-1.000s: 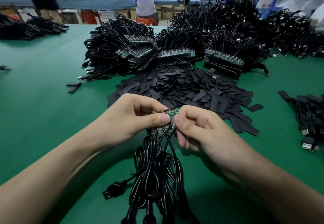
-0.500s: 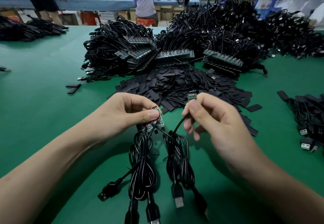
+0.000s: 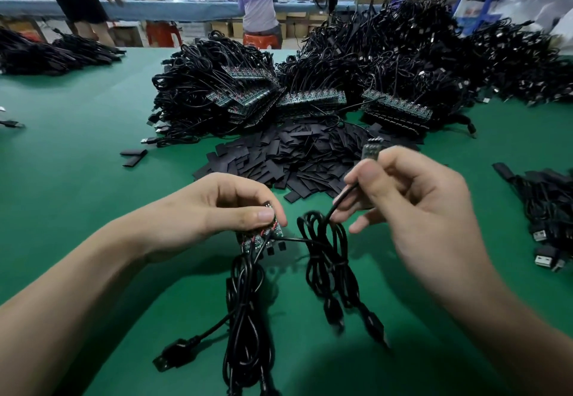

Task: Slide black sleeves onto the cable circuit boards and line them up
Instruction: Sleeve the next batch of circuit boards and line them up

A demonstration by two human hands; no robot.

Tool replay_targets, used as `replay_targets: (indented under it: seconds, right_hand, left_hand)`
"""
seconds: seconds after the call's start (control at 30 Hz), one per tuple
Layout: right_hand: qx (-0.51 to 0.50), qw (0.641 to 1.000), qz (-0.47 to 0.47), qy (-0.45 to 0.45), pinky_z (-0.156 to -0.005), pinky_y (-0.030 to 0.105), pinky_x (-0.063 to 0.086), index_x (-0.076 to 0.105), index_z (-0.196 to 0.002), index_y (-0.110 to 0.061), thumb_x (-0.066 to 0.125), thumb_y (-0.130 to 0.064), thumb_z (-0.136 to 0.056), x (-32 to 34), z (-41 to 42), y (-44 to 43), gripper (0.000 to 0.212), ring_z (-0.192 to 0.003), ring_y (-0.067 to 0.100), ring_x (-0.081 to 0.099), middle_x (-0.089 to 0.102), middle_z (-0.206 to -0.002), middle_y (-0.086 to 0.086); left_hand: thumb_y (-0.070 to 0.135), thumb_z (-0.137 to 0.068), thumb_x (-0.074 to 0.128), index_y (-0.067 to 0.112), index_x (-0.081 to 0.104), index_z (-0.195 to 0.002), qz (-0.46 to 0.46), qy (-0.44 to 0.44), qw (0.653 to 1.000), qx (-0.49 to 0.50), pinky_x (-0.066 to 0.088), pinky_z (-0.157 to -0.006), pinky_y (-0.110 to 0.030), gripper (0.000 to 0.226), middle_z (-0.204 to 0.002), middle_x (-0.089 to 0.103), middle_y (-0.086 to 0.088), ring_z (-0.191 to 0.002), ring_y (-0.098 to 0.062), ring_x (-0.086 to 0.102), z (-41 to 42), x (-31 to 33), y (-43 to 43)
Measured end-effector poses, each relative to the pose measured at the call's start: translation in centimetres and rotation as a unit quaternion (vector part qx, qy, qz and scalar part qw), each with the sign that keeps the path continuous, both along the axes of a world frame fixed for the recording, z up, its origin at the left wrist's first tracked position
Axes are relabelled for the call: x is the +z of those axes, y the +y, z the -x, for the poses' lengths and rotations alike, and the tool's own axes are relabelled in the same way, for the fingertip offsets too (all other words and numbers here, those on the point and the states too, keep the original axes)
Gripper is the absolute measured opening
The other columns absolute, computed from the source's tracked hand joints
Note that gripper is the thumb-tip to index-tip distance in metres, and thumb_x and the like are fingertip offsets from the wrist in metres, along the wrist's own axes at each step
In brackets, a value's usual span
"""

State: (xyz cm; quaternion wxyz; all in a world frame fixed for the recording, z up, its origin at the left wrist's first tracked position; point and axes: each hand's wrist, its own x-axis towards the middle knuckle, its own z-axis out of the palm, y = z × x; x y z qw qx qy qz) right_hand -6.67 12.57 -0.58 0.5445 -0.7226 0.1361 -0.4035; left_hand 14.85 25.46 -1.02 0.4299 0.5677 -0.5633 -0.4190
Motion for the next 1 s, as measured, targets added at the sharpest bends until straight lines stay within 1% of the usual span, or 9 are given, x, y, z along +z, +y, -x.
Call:
replay_targets:
  seconds: [0.13, 0.33, 0.4, 0.53, 0.6, 0.7, 0.83, 0.93, 1.0]
  right_hand:
    - [0.015, 0.997, -0.004, 0.071, -0.061, 0.030, 0.060, 0.070, -0.082, -0.016, 0.070, -0.024, -0.093, -1.4, -0.6, 0.4, 0.014, -0.067, 0.020, 0.076, 0.078, -0.077, 0.003]
    - [0.018, 0.991, 0.019, 0.134, -0.065, 0.028, 0.059, 0.069, -0.081, -0.018, 0.068, -0.030, -0.096, -2.2, -1.1, 0.5, 0.019, -0.072, 0.011, 0.074, 0.077, -0.077, -0.002]
    - [0.025, 0.994, -0.021, 0.103, -0.069, 0.034, 0.063, 0.069, -0.085, -0.014, 0.066, -0.032, -0.096, -1.9, -1.1, 0.3, 0.021, -0.079, 0.014, 0.077, 0.079, -0.082, -0.001]
    - [0.006, 0.994, -0.107, -0.036, -0.063, 0.021, 0.058, 0.065, -0.089, -0.015, 0.054, -0.033, -0.097, -0.1, -0.3, -0.9, 0.023, -0.083, 0.023, 0.078, 0.079, -0.087, 0.005]
    - [-0.009, 0.989, -0.124, -0.082, -0.060, 0.020, 0.055, 0.064, -0.087, -0.018, 0.053, -0.035, -0.096, 0.6, 0.4, -1.6, 0.023, -0.069, 0.022, 0.074, 0.074, -0.073, 0.003]
    - [-0.015, 0.988, -0.128, -0.086, -0.052, 0.028, 0.045, 0.061, -0.082, -0.018, 0.050, -0.033, -0.104, 1.2, 1.3, -2.7, 0.028, -0.046, 0.017, 0.049, 0.050, -0.053, -0.003]
    - [0.030, 0.986, -0.145, 0.078, -0.045, 0.026, 0.035, 0.062, -0.075, -0.019, 0.058, -0.040, -0.096, 1.2, 1.6, -3.7, 0.030, -0.039, 0.012, 0.033, 0.038, -0.049, -0.003]
    - [0.082, 0.959, -0.122, 0.242, -0.043, 0.021, 0.034, 0.063, -0.081, -0.014, 0.056, -0.039, -0.099, -0.3, 1.1, -3.2, 0.032, -0.041, 0.012, 0.036, 0.040, -0.052, -0.002]
    - [0.097, 0.945, -0.112, 0.293, -0.045, 0.024, 0.038, 0.062, -0.090, -0.009, 0.050, -0.034, -0.106, -1.5, 0.5, -2.6, 0.032, -0.046, 0.012, 0.038, 0.041, -0.055, -0.004]
  left_hand:
    - [0.027, -0.090, 0.066, 0.022, 0.077, -0.095, -0.008, 0.017, 1.000, -0.017, 0.048, -0.077, -0.033, 0.014, -0.080, 0.072, -0.010, -0.076, -0.021, 0.065, 1.2, -0.4, -0.6]
    - [0.018, -0.091, 0.073, 0.023, 0.079, -0.097, 0.047, 0.064, 0.996, -0.034, 0.052, -0.074, -0.015, 0.010, -0.078, 0.076, 0.004, -0.072, -0.005, 0.069, 2.2, -0.8, -1.0]
    - [0.018, -0.090, 0.069, 0.025, 0.079, -0.095, 0.046, 0.068, 0.995, -0.050, 0.049, -0.071, -0.011, 0.013, -0.074, 0.072, 0.009, -0.068, 0.000, 0.064, 1.9, -0.8, -0.9]
    - [0.023, -0.092, 0.066, 0.023, 0.078, -0.093, 0.016, 0.029, 0.998, -0.051, 0.042, -0.064, -0.010, 0.012, -0.065, 0.061, 0.010, -0.060, -0.001, 0.052, 0.7, -0.6, -0.5]
    - [0.022, -0.094, 0.066, 0.020, 0.077, -0.091, -0.003, 0.005, 1.000, -0.030, 0.042, -0.064, -0.012, 0.012, -0.064, 0.059, 0.009, -0.059, -0.003, 0.052, 0.0, -0.6, -0.3]
    - [0.026, -0.090, 0.067, 0.018, 0.076, -0.085, -0.022, -0.037, 0.999, 0.013, 0.041, -0.062, -0.014, 0.013, -0.065, 0.059, 0.005, -0.060, -0.007, 0.050, -0.7, -0.5, -0.3]
    - [0.039, -0.093, 0.073, 0.019, 0.075, -0.079, -0.035, -0.170, 0.982, 0.073, 0.042, -0.060, -0.028, 0.024, -0.066, 0.064, -0.009, -0.060, -0.018, 0.053, -0.9, -0.6, -0.6]
    - [0.037, -0.091, 0.071, 0.027, 0.076, -0.082, 0.028, -0.308, 0.940, 0.146, 0.048, -0.066, -0.021, 0.014, -0.075, 0.073, 0.007, -0.067, -0.004, 0.064, -0.7, -0.9, -1.7]
    - [0.030, -0.093, 0.070, 0.032, 0.077, -0.099, 0.067, -0.400, 0.902, 0.146, 0.049, -0.076, -0.017, 0.009, -0.092, 0.075, 0.014, -0.083, -0.001, 0.066, -0.3, -0.3, -2.9]
